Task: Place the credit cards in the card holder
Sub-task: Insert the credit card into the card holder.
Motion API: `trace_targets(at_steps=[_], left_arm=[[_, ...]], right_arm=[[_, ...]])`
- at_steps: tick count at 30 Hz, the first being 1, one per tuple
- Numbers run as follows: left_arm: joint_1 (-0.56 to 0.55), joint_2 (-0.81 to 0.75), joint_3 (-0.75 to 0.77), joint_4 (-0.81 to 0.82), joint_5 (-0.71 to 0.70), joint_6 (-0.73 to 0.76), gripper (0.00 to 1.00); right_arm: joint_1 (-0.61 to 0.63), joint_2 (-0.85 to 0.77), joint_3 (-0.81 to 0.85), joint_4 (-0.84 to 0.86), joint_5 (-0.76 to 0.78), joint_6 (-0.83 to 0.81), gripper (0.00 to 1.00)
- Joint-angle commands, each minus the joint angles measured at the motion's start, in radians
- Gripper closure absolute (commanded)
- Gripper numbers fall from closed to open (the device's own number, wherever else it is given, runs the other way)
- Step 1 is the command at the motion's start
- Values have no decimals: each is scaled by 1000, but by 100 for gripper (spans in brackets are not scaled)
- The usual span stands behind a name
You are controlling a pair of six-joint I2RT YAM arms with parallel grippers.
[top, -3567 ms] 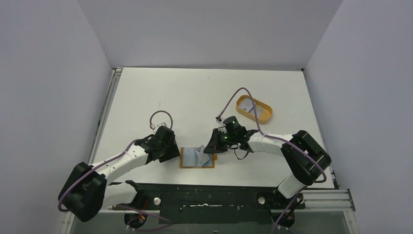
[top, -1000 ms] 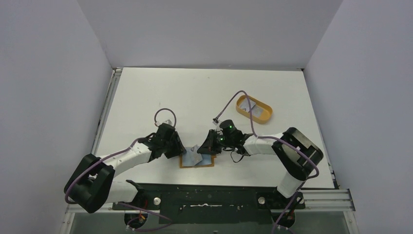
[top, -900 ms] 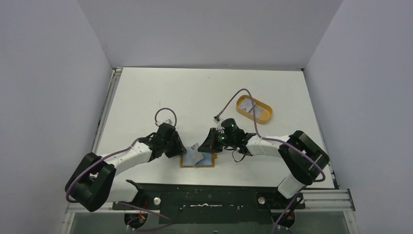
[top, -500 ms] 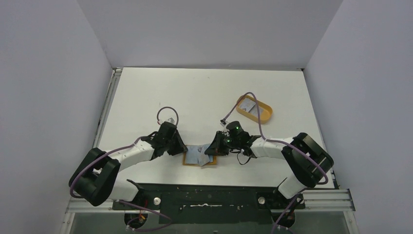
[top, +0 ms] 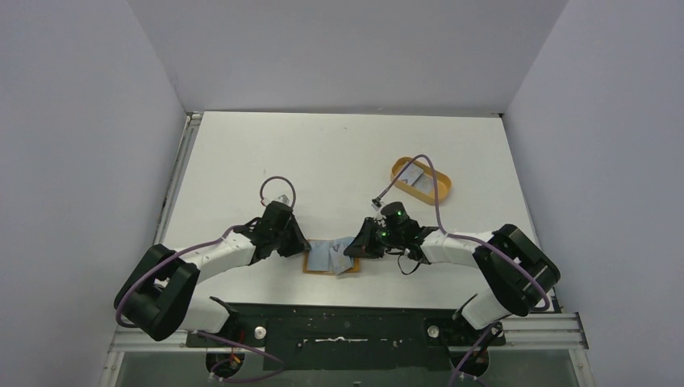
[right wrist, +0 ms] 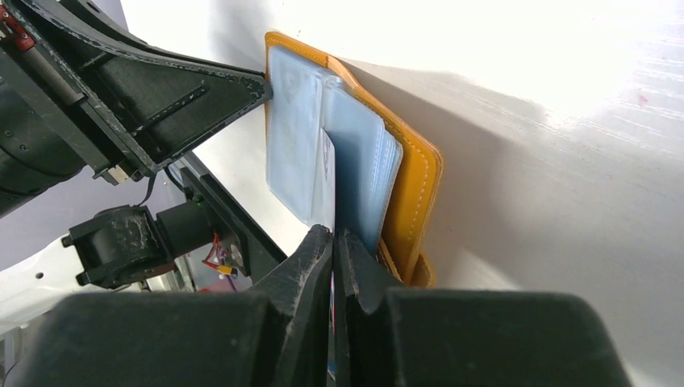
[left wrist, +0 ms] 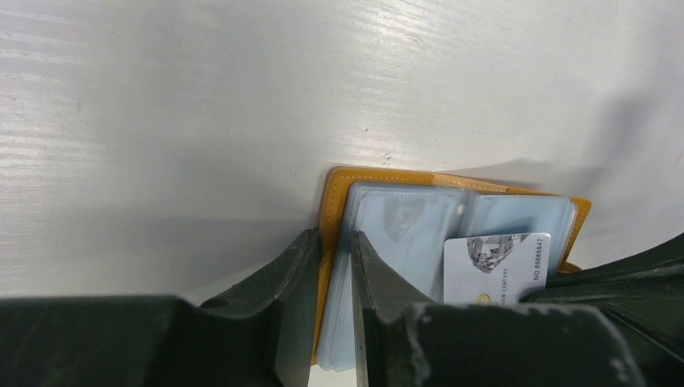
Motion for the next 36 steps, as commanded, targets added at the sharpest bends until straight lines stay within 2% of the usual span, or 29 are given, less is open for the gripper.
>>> trace_targets(at_steps=[1, 20, 27, 36], left_arm=[[1, 37, -31, -127, -37, 30, 84], [-1, 51, -36, -102, 1, 22, 84], [-1, 50, -34, -99, 5, 20, 84], [-1, 52, -39, -93, 18, 15, 84]], right_arm=[[-5, -1, 2, 46, 12, 3, 100], [15, 91, 40, 147, -12, 28, 100], [21, 104, 54, 134, -7, 24, 100], [29, 140, 67, 130, 69, 36, 100]])
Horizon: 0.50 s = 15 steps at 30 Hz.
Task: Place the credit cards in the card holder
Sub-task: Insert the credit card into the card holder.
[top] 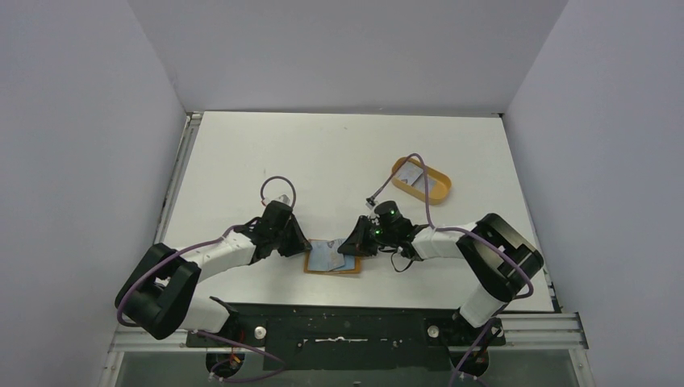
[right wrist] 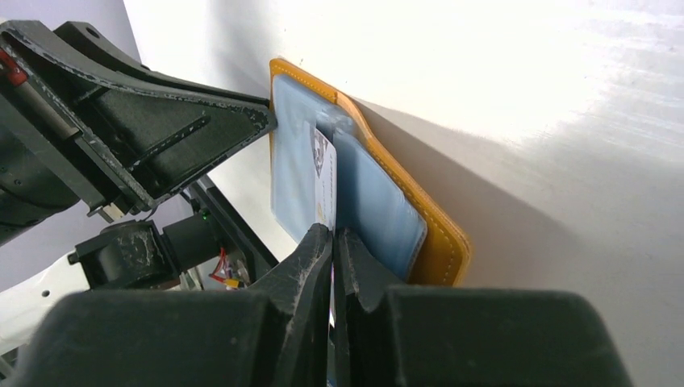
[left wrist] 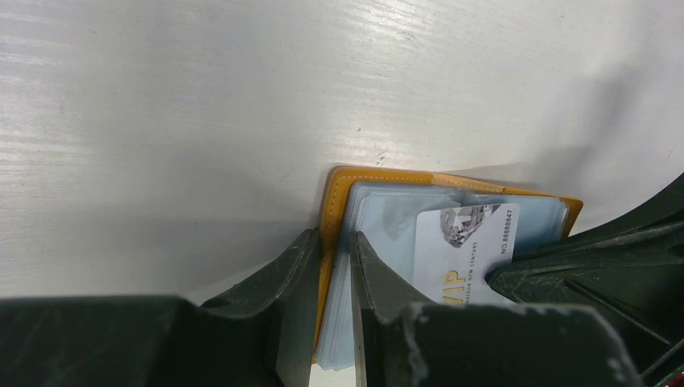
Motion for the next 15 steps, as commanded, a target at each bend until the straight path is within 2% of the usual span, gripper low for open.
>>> trace_targets(at_steps=[1, 15], left_arm=[[-6, 43, -39, -105, -5, 18, 84], [-20, 39, -45, -62, 19, -27, 84]], right_arm=[[17, 28, 30, 32, 87, 2, 100], [80, 55, 53, -8, 180, 41, 100]])
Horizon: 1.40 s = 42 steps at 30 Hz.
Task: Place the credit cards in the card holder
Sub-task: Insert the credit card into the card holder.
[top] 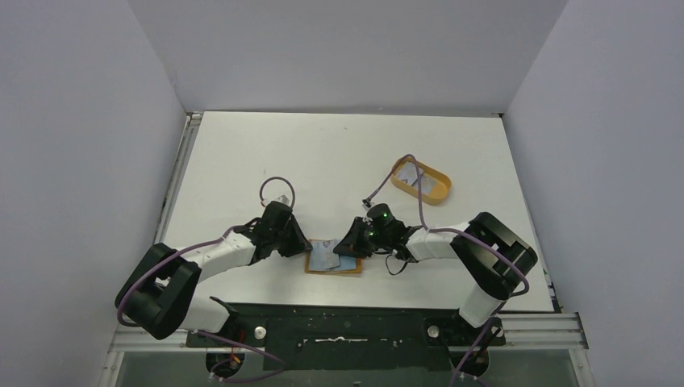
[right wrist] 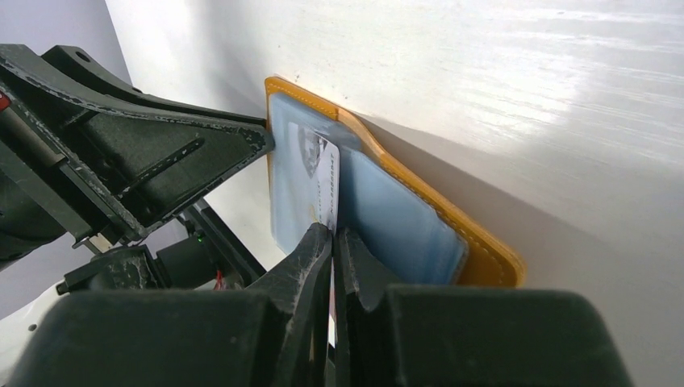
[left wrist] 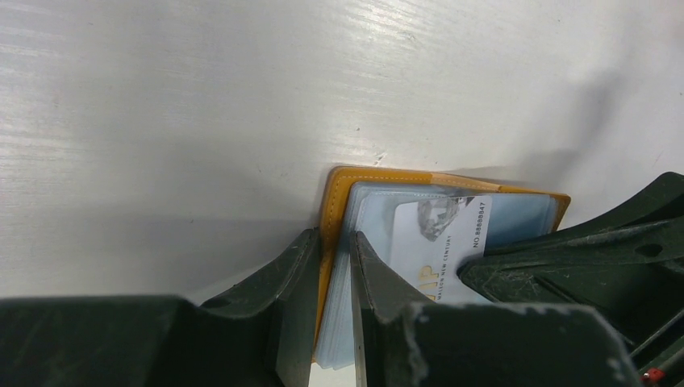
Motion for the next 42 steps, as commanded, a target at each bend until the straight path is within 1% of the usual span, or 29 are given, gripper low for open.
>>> trace_targets(at_steps=[1, 5, 7, 8, 12, 16, 19, 24, 26, 33, 37, 42], left_arm=[[-22, 39, -37, -73, 12, -6, 84], [-27, 29, -37, -77, 12, -12, 84], [-26, 14, -37, -89, 8, -12, 82], [-26, 5, -38, -98, 4, -12, 81], [-23, -50, -38, -133, -2, -11, 72], [-20, -114, -30, -176, -7, -3, 65], [-14, -163, -21, -209, -15, 5, 62], [-10, -223, -33, -244, -44, 11, 62], [-9, -224, -50, -232, -55, 9, 64], [-7, -95, -64, -161, -24, 12, 81], [-10, -56, -69, -113, 4, 8, 87], [-23, -41, -64, -93, 15, 1, 93]], right_arm=[[37, 29, 39, -19, 87, 1, 100], [51, 21, 55, -44, 104, -3, 100], [52, 6, 57, -62, 111, -12, 100], [52, 0, 58, -71, 111, -16, 96], [52, -8, 68, -87, 103, -30, 71], [52, -6, 88, -112, 96, -48, 59], [52, -3, 104, -130, 93, -62, 54], [52, 10, 130, -164, 82, -77, 53], [52, 9, 134, -172, 80, -81, 53], [54, 11, 154, -198, 69, -94, 53], [62, 5, 170, -223, 66, -99, 53], [72, 10, 182, -223, 58, -87, 53]])
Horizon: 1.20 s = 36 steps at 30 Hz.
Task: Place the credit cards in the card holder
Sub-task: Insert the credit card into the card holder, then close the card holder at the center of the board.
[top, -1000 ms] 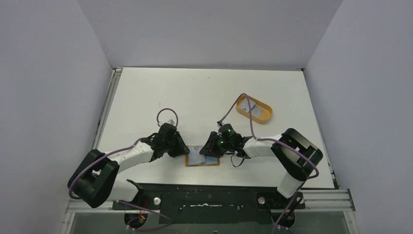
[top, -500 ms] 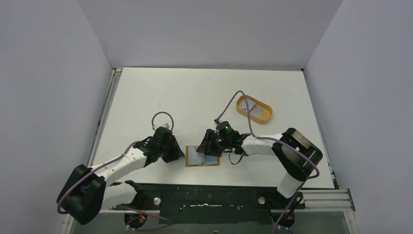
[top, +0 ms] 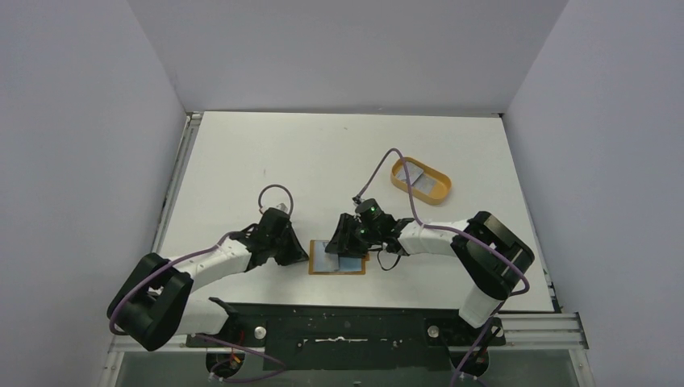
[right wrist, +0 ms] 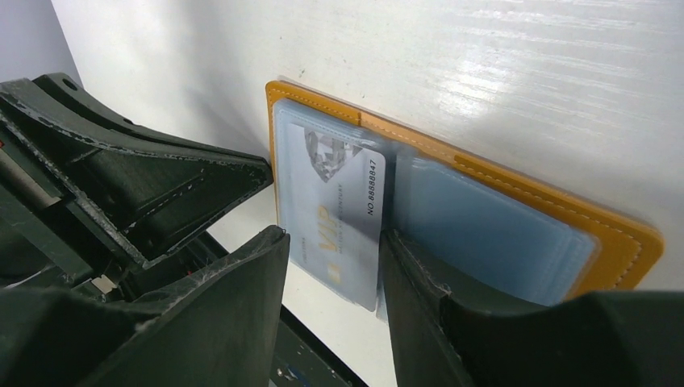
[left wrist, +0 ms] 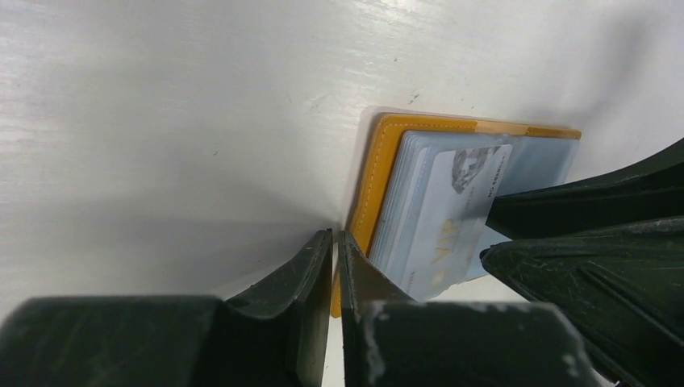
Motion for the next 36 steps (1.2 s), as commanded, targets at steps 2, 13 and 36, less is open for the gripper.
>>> trace_targets(at_steps=[2, 13, 36], left_arm=[[-16, 35, -14, -16, -11, 5, 95], [-42, 22, -13, -18, -19, -12, 97], [-58, -110, 115, -98, -9, 75, 56]], right_arm=[[21, -4, 42, 4, -5, 0, 54], [33, -21, 68, -16, -13, -8, 53], [-137, -457, -126, -426, 193, -224, 39]])
